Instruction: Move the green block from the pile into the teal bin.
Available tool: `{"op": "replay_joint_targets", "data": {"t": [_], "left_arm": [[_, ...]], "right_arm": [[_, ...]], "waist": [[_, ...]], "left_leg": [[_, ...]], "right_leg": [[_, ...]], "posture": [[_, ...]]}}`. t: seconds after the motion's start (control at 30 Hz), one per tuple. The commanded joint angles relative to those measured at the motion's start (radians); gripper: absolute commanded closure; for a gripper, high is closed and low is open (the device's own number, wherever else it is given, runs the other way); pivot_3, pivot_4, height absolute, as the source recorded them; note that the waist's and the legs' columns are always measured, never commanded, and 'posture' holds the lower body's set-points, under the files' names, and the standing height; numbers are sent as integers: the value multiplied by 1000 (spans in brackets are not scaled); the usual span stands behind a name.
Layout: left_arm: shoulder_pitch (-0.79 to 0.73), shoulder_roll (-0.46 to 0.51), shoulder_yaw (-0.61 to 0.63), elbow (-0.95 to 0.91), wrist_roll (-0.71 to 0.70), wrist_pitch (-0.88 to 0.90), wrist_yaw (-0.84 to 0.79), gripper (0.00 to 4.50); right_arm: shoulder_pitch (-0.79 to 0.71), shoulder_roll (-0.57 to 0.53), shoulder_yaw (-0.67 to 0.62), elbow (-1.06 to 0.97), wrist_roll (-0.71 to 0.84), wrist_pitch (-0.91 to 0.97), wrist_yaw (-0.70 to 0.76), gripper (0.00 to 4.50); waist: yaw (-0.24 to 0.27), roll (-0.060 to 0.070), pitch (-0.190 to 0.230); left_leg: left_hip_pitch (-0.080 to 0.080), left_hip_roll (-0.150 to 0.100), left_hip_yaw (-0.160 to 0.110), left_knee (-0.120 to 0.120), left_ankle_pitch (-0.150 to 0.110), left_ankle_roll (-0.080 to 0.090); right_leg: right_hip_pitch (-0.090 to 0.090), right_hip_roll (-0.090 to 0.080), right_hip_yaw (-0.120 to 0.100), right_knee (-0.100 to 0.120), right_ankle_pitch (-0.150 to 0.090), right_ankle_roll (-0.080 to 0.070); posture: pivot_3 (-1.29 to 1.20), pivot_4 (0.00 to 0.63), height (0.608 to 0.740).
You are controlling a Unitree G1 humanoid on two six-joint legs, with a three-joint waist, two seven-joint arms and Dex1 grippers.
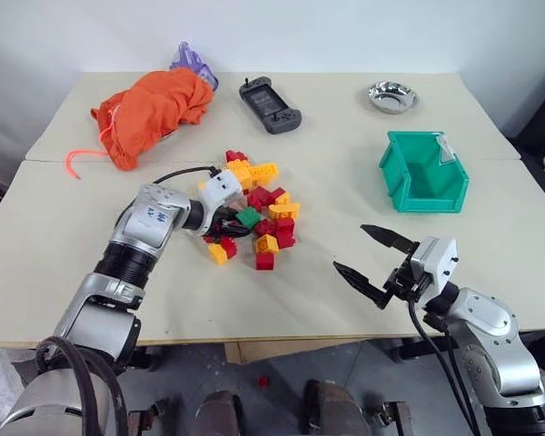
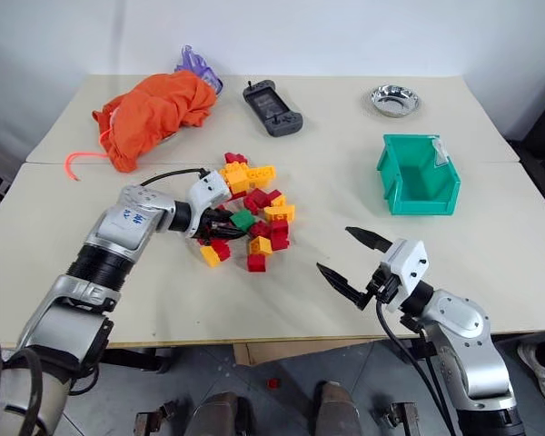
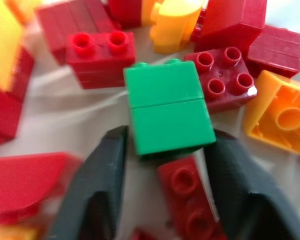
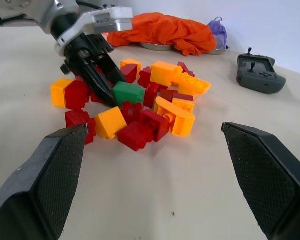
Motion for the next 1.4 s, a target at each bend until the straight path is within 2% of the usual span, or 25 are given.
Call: {"op": "replay_joint_targets", "data": {"t": [0.03,0.13,0.27,0.37,0.43,0.53,0.67,0.77,0.83,0.87,1.0,1.1,1.2,1.3,1.4], "left_arm": [[-24,-23,40,45,-9,-59,3,3054],[-37,-17,47,61,-12,-114,-41,3054],[-125,22,78,133,-38,-328,-200,3054],[-188,-10,72,125,-79,-339,-327,3054],[-218,-69,50,109,-89,-337,-377,3054],[-259,-216,-24,152,-37,-425,-391,3054],[-313,-411,-75,344,55,-528,-244,3054],[-322,-472,-119,461,132,-628,-172,3054],[-316,-533,-101,522,131,-606,-115,2329],[-312,-549,-97,542,136,-614,-97,2113],[-303,-550,-70,556,129,-691,-108,934],[-285,-509,18,520,53,-697,-161,29],[-235,-432,88,458,-11,-696,-248,29],[-114,-277,153,328,-97,-713,-418,29],[-24,-182,228,245,-156,-807,-442,29]], "right_arm": [[7,5,-19,-36,-2,-23,-9,0],[17,4,-25,-39,-7,-24,-15,0],[62,-5,-56,-52,-6,-29,-20,0],[97,-6,-88,-66,-8,-26,-38,0],[131,-10,-124,-74,-6,-26,-49,0],[210,-11,-204,-63,-17,-60,-58,0],[288,-3,-273,-67,-24,-68,-82,0],[339,6,-307,-92,-21,-69,-98,0],[382,21,-337,-110,-10,-69,-112,0],[402,28,-344,-118,-9,-70,-116,0],[456,24,-345,-133,6,-58,-91,0],[440,-26,-367,-107,36,-31,-49,0],[392,-106,-377,-88,119,66,8,0],[251,-260,-298,-43,109,229,57,0],[114,-345,-205,-29,105,393,43,0]], "waist": [[6,0,0],[8,0,0],[9,-2,1],[11,-3,2],[15,-2,1],[35,-3,1],[32,-3,2],[13,-3,2],[9,-2,1],[9,-2,2],[9,-2,2],[8,-2,2],[4,-1,2],[-18,1,2],[-15,1,2]], "left_leg": [[0,0,0,1,0,0],[0,0,0,1,0,0],[-1,0,0,1,0,0],[-2,0,0,1,0,0],[-2,0,0,1,0,0],[-2,0,-1,2,-1,1],[-3,-1,-1,4,-2,3],[-2,-1,-1,2,-2,3],[-1,-1,-1,0,-2,3],[0,-1,-1,0,-2,3],[-1,-2,-1,0,-2,3],[-1,-2,-1,1,-2,4],[0,-1,0,1,-2,4],[2,-2,-1,1,-2,4],[1,-1,-3,1,-2,4]], "right_leg": [[0,0,0,0,0,0],[0,0,0,0,0,0],[0,0,-1,0,0,0],[0,0,-1,0,0,0],[0,0,-1,-1,0,0],[2,0,-1,-3,1,1],[3,0,0,-6,2,3],[3,0,0,-6,2,3],[3,0,1,-6,2,3],[3,0,0,-6,2,3],[2,0,1,-7,2,3],[2,0,1,-7,2,3],[2,0,3,-6,2,3],[2,0,4,-4,3,2],[0,0,3,-2,2,1]], "posture": [[0,150,740],[0,150,740],[0,150,740],[0,150,740],[0,150,740],[0,150,740],[0,150,740],[0,150,740],[0,150,740],[0,150,740],[0,150,740],[0,150,740],[0,150,740],[0,150,740],[0,150,740]]}}
